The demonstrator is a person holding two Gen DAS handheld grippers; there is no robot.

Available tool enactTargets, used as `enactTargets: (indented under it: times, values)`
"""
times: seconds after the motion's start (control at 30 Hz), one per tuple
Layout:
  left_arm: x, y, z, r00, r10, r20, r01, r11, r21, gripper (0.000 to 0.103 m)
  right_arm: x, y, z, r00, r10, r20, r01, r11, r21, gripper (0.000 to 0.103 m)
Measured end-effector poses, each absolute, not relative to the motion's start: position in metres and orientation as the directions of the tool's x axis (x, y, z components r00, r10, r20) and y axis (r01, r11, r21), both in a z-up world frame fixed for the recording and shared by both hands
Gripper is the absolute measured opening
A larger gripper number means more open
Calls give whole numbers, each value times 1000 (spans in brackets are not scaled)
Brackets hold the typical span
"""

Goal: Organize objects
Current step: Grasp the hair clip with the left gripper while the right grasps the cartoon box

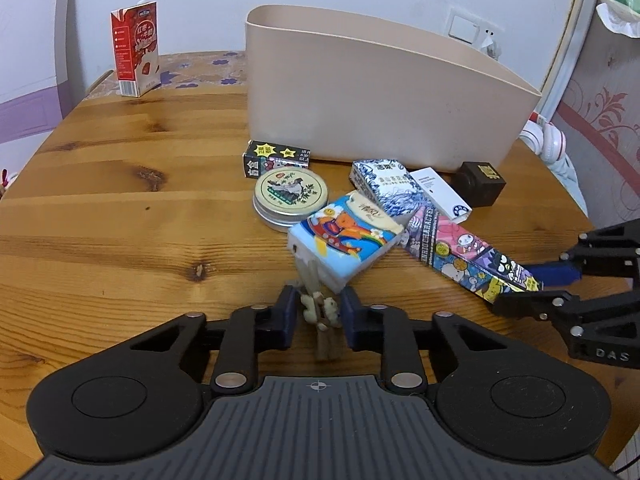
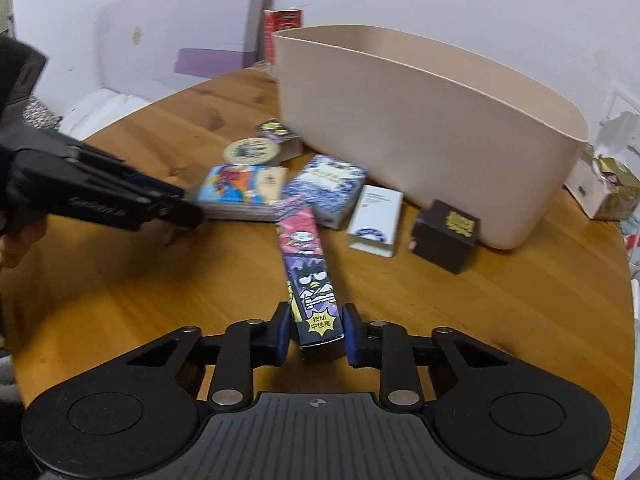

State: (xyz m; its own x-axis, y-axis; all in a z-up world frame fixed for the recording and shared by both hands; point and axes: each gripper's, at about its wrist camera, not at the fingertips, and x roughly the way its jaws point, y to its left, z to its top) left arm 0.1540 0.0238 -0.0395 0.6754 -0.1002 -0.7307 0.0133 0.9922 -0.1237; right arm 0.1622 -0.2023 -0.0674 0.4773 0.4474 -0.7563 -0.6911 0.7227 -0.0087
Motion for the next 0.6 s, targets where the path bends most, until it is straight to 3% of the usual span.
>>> enactTargets:
  times: [0.6]
  values:
    - [130, 30, -18, 723, -111, -682, 33, 991, -126, 18, 125, -206, -36, 553, 481, -680, -678, 734, -32, 22]
